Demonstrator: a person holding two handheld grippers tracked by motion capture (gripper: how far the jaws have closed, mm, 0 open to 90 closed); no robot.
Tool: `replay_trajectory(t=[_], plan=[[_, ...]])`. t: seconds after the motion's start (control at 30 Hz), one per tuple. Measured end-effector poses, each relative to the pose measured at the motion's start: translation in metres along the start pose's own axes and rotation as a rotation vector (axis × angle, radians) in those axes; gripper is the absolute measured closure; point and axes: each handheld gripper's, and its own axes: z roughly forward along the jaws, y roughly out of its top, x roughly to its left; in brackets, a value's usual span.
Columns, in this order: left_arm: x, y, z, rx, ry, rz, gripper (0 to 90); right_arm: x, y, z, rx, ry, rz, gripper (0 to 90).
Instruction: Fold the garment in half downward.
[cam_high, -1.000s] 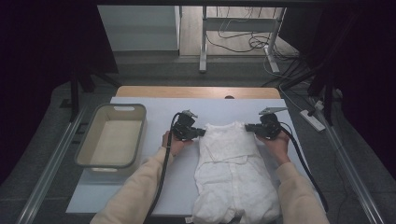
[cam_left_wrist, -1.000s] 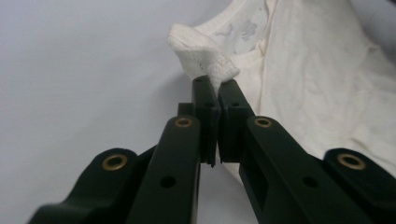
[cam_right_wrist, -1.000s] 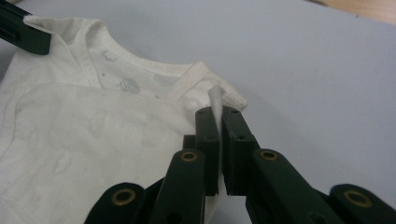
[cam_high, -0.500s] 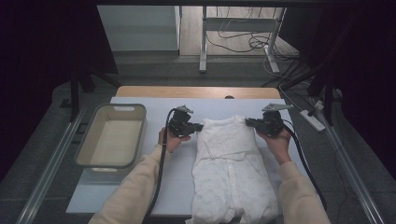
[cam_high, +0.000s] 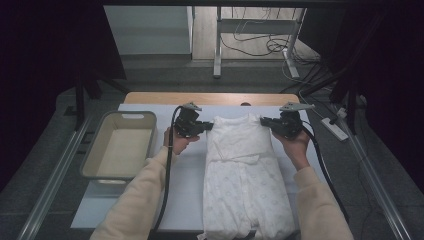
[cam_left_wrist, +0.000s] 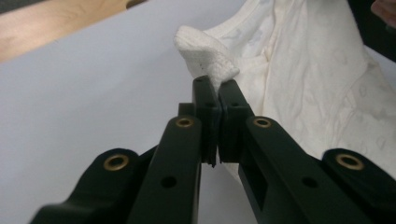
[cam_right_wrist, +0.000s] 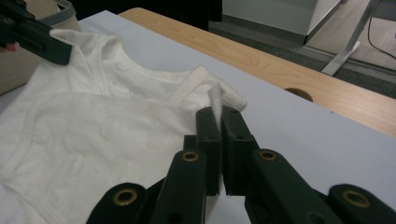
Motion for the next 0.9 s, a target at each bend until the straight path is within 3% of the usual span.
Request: replay_trajectory(t=[0.47,0.77,0.9], plan=[[0.016,0.029,-0.008,-0.008,0.043,0.007,87.5,-0.007,0.025,0.003,-0.053,-0.010,0.016,86.8],[0.022,0.069,-0.026,-0.030,0.106,0.059,87.5,-0.015,0.054,-0.002,-0.128,-0.038,0.009,86.9],[0.020,0.076,-0.029,-0.036,0.128,0.084,87.5,-0.016,0.065,-0.006,-0.158,-0.045,-0.004,86.9]])
